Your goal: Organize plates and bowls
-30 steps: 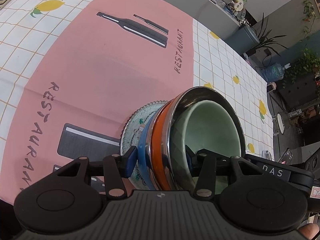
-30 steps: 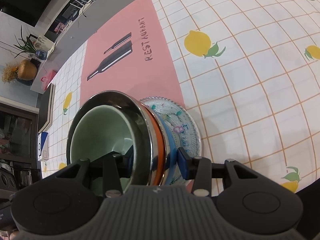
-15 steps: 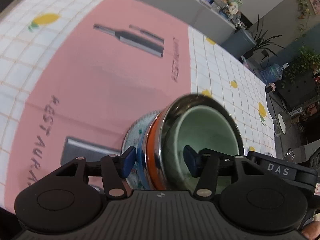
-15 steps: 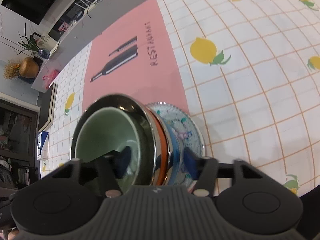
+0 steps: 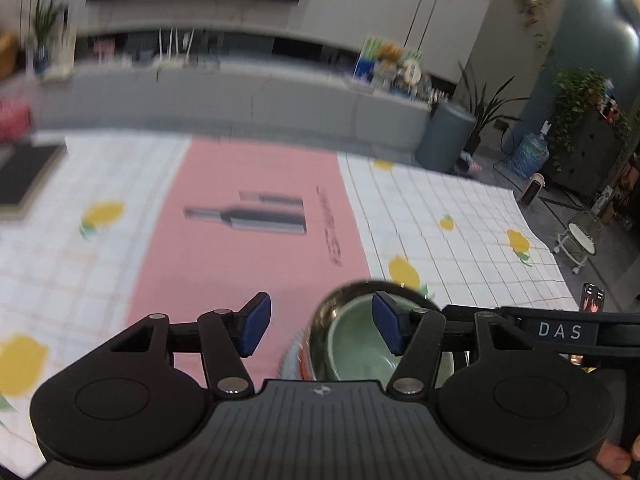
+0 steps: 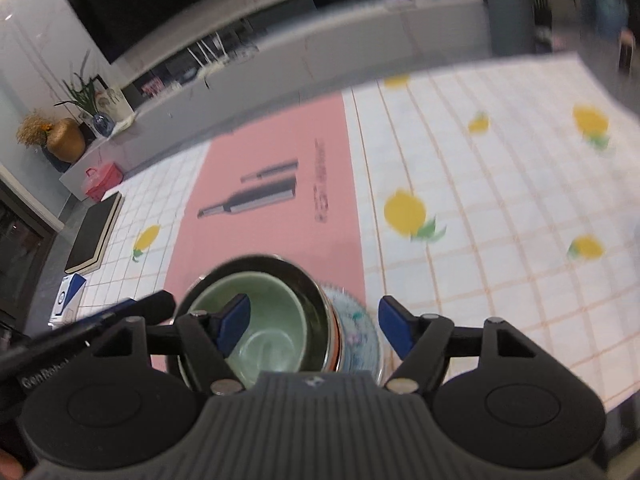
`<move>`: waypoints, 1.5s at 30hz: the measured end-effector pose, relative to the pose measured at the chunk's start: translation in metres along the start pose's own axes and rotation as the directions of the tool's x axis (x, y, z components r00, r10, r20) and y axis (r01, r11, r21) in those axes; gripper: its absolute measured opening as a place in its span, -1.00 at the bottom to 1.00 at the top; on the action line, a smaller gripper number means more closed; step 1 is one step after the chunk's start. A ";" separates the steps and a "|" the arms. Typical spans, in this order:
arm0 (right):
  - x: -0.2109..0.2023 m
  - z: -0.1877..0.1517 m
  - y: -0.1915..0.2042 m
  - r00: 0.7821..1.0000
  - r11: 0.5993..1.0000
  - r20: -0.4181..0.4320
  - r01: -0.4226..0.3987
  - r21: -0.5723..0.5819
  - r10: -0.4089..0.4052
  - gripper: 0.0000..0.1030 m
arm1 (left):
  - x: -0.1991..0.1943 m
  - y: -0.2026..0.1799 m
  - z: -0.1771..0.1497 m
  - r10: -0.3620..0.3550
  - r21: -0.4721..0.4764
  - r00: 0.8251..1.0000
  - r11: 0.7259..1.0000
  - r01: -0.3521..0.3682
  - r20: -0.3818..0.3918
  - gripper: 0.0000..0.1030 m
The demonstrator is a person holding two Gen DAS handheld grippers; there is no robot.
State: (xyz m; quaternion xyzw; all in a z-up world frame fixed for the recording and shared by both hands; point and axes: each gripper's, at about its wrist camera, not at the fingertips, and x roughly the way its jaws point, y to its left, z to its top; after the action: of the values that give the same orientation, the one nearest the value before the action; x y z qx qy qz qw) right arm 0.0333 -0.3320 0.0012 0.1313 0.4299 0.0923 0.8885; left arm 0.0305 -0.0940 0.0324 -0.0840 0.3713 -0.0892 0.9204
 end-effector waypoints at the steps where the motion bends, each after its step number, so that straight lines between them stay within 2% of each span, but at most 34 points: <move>1: -0.006 -0.001 0.004 1.000 1.000 0.022 0.007 -0.021 -0.007 0.37 | -0.007 -0.002 0.001 0.009 0.021 1.000 1.000 -0.010 0.026 0.33; 9: -0.047 -0.019 0.034 0.982 0.984 0.185 0.071 -0.165 -0.040 0.37 | -0.048 -0.019 -0.006 0.057 0.153 0.980 0.984 -0.087 0.192 0.33; 16: -0.066 -0.047 0.053 0.964 0.957 0.260 0.125 -0.262 -0.054 0.44 | -0.065 -0.024 -0.024 0.074 0.188 0.967 0.975 -0.122 0.242 0.33; 22: -0.071 -0.069 0.056 0.962 0.958 0.267 0.122 -0.258 -0.051 0.52 | -0.072 -0.023 -0.041 0.110 0.190 0.959 0.968 -0.164 0.262 0.33; 25: -0.072 -0.080 0.056 0.961 0.963 0.272 0.124 -0.241 -0.055 0.57 | -0.071 -0.020 -0.050 0.133 0.189 0.957 0.964 -0.185 0.256 0.33; 31: -0.068 -0.103 0.061 0.955 0.957 0.283 0.160 -0.242 -0.088 0.69 | -0.061 -0.011 -0.065 0.161 0.169 0.969 0.966 -0.193 0.186 0.40; 38: -0.052 -0.119 0.063 0.969 0.953 0.225 0.165 -0.255 -0.107 0.70 | -0.050 -0.002 -0.084 0.192 0.166 0.974 0.963 -0.210 0.119 0.42; 45: -0.040 -0.124 0.061 0.975 0.951 0.174 0.179 -0.252 -0.138 0.70 | -0.043 0.008 -0.093 0.229 0.156 0.971 0.959 -0.237 0.068 0.43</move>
State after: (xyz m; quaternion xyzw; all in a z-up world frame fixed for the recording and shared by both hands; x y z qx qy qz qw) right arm -0.0922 -0.2658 -0.0241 -0.0173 0.3529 0.0669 0.9331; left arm -0.0640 -0.0847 -0.0068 0.0336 0.3471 -0.0082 0.9372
